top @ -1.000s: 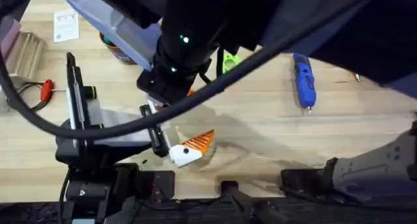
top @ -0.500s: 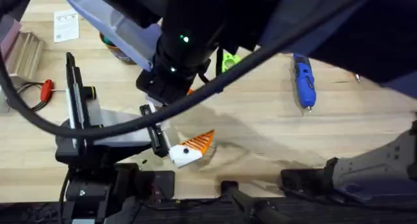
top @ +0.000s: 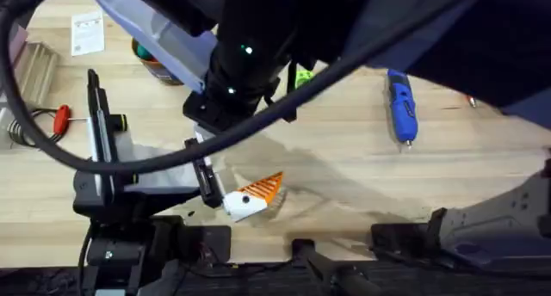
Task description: Pick up the gripper from the table and insert it into the empty holder that is missing its gripper. Then pick up a screw, insert it into the mounting hole, and use the screwdriver to tighten it. Finally, clean up the table by picking up the vegetable and placing it into the bucket.
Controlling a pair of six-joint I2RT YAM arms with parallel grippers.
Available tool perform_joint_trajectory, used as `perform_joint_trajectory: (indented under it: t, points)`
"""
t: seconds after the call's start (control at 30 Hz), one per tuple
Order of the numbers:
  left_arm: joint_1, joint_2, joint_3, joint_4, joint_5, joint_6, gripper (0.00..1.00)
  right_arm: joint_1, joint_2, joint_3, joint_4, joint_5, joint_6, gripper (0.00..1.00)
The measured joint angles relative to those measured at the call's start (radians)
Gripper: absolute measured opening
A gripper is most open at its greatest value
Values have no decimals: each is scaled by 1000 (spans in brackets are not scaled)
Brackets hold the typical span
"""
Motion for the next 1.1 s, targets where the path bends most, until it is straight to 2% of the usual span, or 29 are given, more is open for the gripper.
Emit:
perform_joint_trajectory:
  t: [0.4,0.6,0.63,0.8,0.97,1.1]
  points:
    - [0,1,0,-1,0,-8,985,-11,0,-39,27,-11,1,18]
    - [0,1,0,-1,0,-11,986,-20,0,-41,17,-1,3,848]
    - [0,1,0,0,0,-9,986,-30,-3,-41,16,6,5,905]
    - [0,1,0,0,3,-1,986,-40,-34,-49,14,100,54,927]
    - [0,1,0,-1,3,0,986,-56,-135,-67,21,155,101,929]
    - [0,1,0,-1,3,0,986,-103,-235,-188,84,173,162,928]
